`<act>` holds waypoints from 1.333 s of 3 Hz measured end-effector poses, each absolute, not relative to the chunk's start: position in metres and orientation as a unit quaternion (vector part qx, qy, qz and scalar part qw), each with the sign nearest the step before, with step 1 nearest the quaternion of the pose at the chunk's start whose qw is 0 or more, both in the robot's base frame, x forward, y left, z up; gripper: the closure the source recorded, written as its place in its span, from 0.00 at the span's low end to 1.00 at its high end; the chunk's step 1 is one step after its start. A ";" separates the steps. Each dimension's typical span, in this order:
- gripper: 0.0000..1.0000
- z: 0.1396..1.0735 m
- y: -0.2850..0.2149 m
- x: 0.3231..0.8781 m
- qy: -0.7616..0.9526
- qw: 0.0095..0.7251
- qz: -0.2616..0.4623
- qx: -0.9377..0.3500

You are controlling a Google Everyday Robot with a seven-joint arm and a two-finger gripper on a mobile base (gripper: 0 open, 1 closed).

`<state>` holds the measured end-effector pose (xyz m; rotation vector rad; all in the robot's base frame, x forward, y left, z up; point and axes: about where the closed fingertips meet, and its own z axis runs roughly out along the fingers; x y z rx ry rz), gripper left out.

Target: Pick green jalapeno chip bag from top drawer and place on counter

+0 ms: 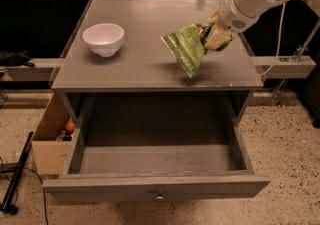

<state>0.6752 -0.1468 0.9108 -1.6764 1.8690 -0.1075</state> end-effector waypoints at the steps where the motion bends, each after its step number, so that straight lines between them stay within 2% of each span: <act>1: 0.37 0.911 -0.147 0.675 0.707 0.309 -0.041 -0.634; 2: 0.14 0.911 -0.147 0.675 0.707 0.309 -0.041 -0.634; 3: 0.00 0.911 -0.147 0.675 0.707 0.309 -0.041 -0.635; 4: 0.00 0.911 -0.147 0.675 0.707 0.309 -0.041 -0.635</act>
Offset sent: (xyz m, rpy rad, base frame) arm 0.0000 0.0000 0.0000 0.0000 0.0000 0.0000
